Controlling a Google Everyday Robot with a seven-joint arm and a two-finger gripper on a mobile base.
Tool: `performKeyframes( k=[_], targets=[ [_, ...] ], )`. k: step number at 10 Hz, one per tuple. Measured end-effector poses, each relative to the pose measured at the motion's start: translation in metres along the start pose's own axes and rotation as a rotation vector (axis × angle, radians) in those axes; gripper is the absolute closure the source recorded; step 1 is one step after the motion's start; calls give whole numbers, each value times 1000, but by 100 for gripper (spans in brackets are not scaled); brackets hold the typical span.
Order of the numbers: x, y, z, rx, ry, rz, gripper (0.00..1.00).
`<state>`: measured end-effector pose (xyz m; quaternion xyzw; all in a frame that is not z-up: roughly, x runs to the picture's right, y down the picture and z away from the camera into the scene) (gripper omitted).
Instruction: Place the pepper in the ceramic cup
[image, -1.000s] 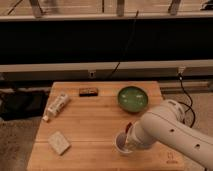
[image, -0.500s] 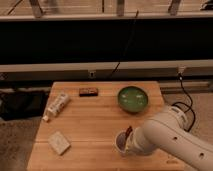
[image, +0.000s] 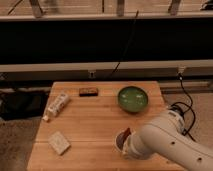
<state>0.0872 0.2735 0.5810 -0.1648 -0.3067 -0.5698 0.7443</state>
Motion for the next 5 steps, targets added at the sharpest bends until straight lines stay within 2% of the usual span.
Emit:
performKeyframes(
  k=[1,5],
  targets=[
    [-2,-1,2,2,-5,-8,22],
    [-1,5,8,27,-29,-22,20]
  ],
)
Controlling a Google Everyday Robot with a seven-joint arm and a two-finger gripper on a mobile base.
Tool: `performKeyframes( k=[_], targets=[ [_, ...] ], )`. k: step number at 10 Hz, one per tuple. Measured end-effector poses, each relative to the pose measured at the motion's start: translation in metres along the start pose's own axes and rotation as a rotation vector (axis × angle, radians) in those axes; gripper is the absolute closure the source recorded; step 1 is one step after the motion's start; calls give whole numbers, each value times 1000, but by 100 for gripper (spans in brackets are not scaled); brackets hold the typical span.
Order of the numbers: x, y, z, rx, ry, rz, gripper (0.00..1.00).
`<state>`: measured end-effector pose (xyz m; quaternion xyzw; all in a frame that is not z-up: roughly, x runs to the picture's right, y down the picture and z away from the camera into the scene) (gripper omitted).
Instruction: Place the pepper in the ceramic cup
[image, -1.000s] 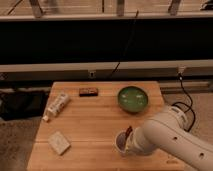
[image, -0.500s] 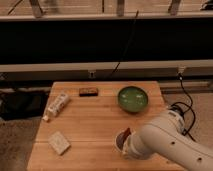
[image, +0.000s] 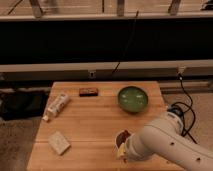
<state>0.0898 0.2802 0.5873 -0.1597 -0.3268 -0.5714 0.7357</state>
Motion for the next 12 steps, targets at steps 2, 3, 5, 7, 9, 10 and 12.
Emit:
performKeyframes(
  k=[2,3,5,7,9,10,12],
  targets=[
    [4,7,0,15,-6,3,20],
    [8,12,-2,27,-7,8,20],
    [15,19,-8,43,3,22,20],
    [24,28,-17,57,16,52,20],
    [30,36,-22,61,23,74,20],
    [26,35,-18,54,13,57,20],
    [25,28,-16,55,16,57,20]
  ],
)
